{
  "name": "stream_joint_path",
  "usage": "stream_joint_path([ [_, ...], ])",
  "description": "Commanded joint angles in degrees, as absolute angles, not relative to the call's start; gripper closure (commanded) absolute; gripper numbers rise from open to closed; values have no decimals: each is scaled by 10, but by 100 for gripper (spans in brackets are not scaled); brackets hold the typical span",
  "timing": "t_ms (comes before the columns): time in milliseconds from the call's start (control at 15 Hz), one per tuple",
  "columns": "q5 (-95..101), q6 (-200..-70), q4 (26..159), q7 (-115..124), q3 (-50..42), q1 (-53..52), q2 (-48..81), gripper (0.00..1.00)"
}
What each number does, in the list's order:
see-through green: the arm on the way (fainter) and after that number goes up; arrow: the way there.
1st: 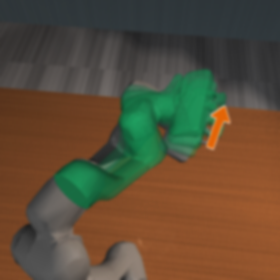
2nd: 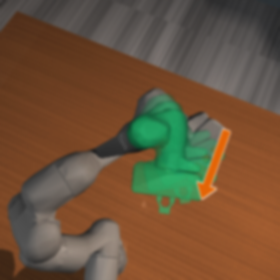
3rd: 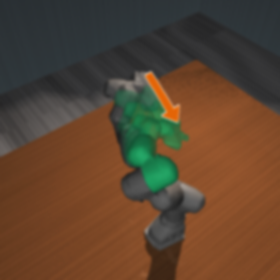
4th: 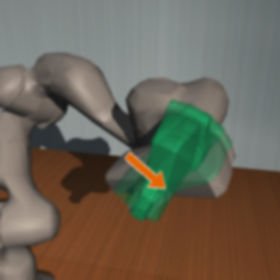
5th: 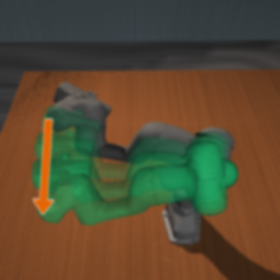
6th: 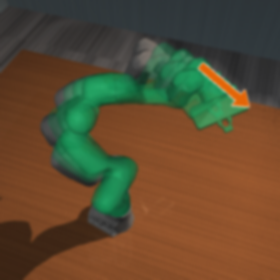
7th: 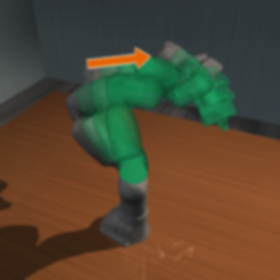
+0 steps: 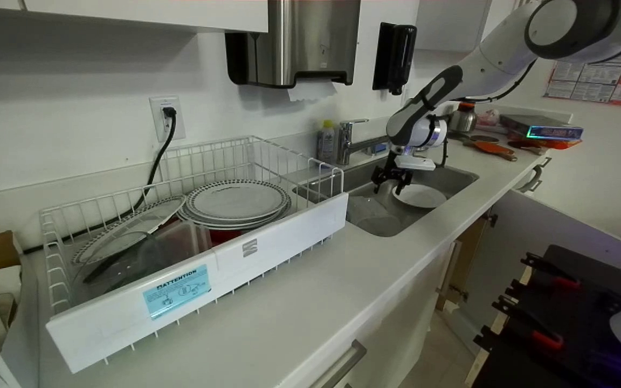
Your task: Put the stopper on the drain in the sink
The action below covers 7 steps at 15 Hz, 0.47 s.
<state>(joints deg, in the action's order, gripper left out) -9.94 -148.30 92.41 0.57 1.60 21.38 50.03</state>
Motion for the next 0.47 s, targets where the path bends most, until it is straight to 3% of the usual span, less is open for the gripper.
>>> stream_joint_path([
  [0, -107, -1517, 1022, -32, 8, 203, 416, 0],
  [400, -116, -1561, 1093, -61, 15, 208, 340, 0],
])
